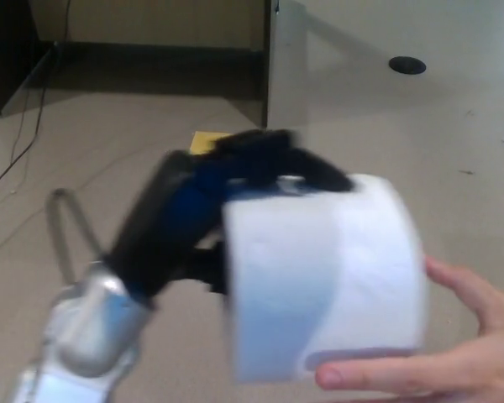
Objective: A person is holding a toilet paper roll and the robot extends its left hand to grab the roll by inserting its thumb into the gap in the middle and brings its hand down by its side. Then it extends its arm again to hand the toilet paper roll back to the person.
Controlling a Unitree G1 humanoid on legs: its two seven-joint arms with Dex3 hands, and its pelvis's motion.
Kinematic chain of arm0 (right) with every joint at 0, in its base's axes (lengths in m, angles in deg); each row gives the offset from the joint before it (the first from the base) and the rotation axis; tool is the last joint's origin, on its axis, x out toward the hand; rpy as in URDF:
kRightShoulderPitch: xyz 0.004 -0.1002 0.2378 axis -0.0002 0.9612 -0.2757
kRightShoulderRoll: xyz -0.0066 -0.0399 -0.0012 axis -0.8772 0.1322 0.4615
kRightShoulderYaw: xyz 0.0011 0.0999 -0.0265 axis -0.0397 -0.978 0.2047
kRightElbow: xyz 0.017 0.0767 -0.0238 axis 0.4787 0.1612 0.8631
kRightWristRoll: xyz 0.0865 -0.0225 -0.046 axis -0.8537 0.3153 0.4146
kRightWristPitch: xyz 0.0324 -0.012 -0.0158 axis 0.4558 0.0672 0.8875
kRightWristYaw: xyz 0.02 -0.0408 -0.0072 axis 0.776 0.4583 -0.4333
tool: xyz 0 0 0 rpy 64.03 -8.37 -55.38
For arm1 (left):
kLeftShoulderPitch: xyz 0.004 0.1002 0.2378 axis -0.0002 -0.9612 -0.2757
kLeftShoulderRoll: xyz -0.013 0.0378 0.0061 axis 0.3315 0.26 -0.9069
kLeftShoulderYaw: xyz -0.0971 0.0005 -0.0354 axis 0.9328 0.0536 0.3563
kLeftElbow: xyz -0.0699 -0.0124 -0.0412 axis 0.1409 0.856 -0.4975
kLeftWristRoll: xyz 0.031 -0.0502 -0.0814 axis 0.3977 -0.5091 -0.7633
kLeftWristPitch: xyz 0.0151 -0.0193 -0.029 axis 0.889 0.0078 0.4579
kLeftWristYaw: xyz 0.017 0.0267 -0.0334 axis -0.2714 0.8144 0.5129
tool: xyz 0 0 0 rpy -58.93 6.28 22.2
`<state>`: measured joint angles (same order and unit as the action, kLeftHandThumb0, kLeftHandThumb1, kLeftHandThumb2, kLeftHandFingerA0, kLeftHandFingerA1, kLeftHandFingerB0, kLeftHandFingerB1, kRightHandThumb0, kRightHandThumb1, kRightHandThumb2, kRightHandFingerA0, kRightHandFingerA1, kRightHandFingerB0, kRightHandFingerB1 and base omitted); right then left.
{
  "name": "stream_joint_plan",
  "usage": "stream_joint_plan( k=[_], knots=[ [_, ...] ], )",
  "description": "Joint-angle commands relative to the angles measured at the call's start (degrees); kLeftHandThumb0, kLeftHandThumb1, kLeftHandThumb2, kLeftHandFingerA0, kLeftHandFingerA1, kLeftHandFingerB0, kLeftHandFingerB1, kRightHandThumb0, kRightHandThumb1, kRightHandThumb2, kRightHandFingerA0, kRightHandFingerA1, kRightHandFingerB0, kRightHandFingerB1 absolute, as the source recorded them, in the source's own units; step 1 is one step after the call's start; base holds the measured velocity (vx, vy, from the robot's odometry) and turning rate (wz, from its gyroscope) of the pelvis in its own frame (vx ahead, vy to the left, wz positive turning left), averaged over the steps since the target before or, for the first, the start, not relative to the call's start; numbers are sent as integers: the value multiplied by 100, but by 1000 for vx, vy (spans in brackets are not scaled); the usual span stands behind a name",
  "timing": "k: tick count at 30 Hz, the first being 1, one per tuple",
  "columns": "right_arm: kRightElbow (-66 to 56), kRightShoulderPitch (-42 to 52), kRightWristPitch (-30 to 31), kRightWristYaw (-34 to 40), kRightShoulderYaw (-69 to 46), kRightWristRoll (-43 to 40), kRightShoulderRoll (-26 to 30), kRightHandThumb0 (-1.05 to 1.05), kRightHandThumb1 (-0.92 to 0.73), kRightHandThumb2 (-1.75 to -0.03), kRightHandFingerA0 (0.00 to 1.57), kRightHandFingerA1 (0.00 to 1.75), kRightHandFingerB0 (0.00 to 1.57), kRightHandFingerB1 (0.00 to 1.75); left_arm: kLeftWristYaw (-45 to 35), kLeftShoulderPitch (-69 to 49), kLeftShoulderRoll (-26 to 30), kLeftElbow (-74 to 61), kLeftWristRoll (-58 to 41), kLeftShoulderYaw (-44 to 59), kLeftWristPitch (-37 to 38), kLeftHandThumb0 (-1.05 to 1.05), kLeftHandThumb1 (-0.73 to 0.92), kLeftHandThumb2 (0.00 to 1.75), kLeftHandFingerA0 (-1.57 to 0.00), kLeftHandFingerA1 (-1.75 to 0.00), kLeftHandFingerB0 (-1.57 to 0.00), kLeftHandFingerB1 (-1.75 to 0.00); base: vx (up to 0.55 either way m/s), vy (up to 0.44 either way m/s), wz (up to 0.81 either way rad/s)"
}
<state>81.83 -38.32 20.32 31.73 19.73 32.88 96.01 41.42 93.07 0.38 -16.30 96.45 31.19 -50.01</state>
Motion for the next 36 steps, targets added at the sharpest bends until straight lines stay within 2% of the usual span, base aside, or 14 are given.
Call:
stream_joint_plan(
  k=[1, 5, 6, 9, 10, 13, 16, 18, 19, 20, 23, 26, 27, 36],
  knots=[
    [-11, 107, -37, 17, -27, -25, 35, -39, -70, -60, 51, 44, 49, 39, -267, 579, -555, -310, 1208, -939, -1197, -17, 70, 71, -82, -150, -83, -114, 0, 0, 0],
    [11, 137, -37, 125, 29, 38, -13, -39, -70, -61, 52, 44, 50, 40, -258, 685, -866, -356, 1479, -1356, -1525, -18, 70, 66, -85, -155, -78, -127, 0, 0, 0],
    [25, 110, -29, 115, -10, -10, -48, -38, -70, -61, 53, 46, 51, 40, -271, 810, -1024, -292, 1546, -1544, -1576, -21, 69, 64, -89, -146, -90, -95, 0, 0, 0],
    [19, -15, 118, 124, 60, 76, -76, -40, -70, -61, 53, 47, 51, 39, -248, 884, -1157, -287, 1654, -1722, -1666, -17, 68, 62, -90, -137, -92, -85, 0, 0, 0],
    [22, -78, 133, 109, 73, 88, -73, -40, -71, -61, 50, 43, 50, 39, -211, 921, -1188, -252, 1698, -1757, -1657, -17, 69, 60, -88, -140, -83, -111, 0, 0, 0],
    [4, -91, 116, 89, 114, 118, -37, -41, -70, -61, 49, 42, 49, 39, -47, 862, -1295, -234, 1941, -1928, -1660, -16, 68, 67, -87, -152, -82, -120, 0, 0, 0],
    [5, -100, 83, 63, 96, 82, -44, -40, -71, -61, 52, 48, 51, 40, -254, 750, -1261, -396, 1860, -1950, -1868, -18, 68, 63, -86, -149, -89, -72, 0, 0, 0],
    [12, -143, 107, 32, 83, 65, -52, -40, -70, -61, 50, 45, 49, 39, -304, 697, -1192, -435, 1818, -1904, -1897, -20, 65, 61, -90, -138, -84, -52, 0, 0, 0],
    [17, -169, 140, 9, 89, 71, -54, -40, -72, -61, 45, 42, 49, 39, -267, 644, -1174, -434, 1808, -1887, -1867, -23, 57, 57, -98, -80, -67, -44, 0, 0, 0],
    [21, -179, 170, -5, 106, 87, -54, -40, -72, -61, 45, 42, 49, 39, -226, 566, -1166, -448, 1796, -1881, -1849, -23, 57, 57, -98, -80, -67, -44, 0, 0, 0],
    [11, -190, 194, -8, 134, 96, -102, -41, -72, -62, 46, 42, 49, 38, -475, 419, -1007, -719, 1986, -1868, -2167, -47, 41, 66, -36, -47, -23, -36, 0, 0, 0],
    [-1, -242, 205, 13, 125, 72, -130, -40, -71, -62, 48, 42, 51, 39, -800, 389, -833, -937, 1872, -1702, -2474, -54, 41, 53, -9, -31, -3, -25, 0, 0, 0],
    [2, -256, 169, 29, 104, 52, -133, -39, -69, -61, 50, 44, 52, 40, -849, 393, -774, -955, 1841, -1633, -2501, -50, 32, 74, -1, -30, 0, -20, 0, 0, 0],
    [47, -525, 145, -19, 152, 96, -127, -38, -72, -61, 54, 48, 53, 42, -1549, 671, 31, -991, 809, -464, -2432, -54, 31, 76, 0, -21, 0, -14, 0, 0, 0]
  ],
)
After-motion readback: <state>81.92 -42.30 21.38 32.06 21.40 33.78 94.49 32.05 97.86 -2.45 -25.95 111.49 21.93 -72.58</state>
